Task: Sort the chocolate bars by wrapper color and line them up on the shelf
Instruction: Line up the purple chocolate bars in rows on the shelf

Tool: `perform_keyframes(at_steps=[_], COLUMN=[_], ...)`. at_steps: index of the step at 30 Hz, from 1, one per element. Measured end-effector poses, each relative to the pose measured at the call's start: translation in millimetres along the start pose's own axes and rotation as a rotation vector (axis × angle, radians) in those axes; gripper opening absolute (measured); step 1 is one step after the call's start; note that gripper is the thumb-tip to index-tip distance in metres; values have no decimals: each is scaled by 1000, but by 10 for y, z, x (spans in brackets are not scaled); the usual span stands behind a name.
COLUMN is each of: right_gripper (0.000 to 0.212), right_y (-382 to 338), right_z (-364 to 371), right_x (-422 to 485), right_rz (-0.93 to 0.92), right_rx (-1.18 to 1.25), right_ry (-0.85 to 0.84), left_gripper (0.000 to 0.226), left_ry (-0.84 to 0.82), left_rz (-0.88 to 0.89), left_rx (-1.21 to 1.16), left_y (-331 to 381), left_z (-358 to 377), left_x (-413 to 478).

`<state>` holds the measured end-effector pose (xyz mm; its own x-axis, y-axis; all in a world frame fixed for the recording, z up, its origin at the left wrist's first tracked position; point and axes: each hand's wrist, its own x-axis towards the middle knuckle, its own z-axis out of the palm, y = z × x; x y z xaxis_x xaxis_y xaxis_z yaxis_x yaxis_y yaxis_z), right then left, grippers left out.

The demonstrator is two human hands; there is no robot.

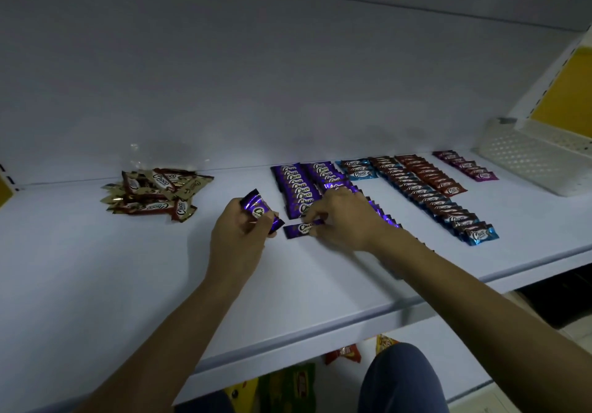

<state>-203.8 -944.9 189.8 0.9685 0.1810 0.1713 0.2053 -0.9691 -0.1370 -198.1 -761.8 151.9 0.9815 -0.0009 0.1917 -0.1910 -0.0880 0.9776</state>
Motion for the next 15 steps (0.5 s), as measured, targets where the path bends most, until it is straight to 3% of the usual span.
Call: perform_keyframes(at_steps=[6, 15], right_gripper=[15, 22], right_y=[43, 56], right_z=[-6, 29], right_x=[105, 169], right_rz=[24, 70], right_rx=[-14, -35], right_ry=[-7, 71], left_gripper=[7, 19], left_ry=[22, -1], left_rz=[9, 12], left_rx=[20, -4], left_y=[4, 26], left_z=[0, 10], left_x=[-3, -17])
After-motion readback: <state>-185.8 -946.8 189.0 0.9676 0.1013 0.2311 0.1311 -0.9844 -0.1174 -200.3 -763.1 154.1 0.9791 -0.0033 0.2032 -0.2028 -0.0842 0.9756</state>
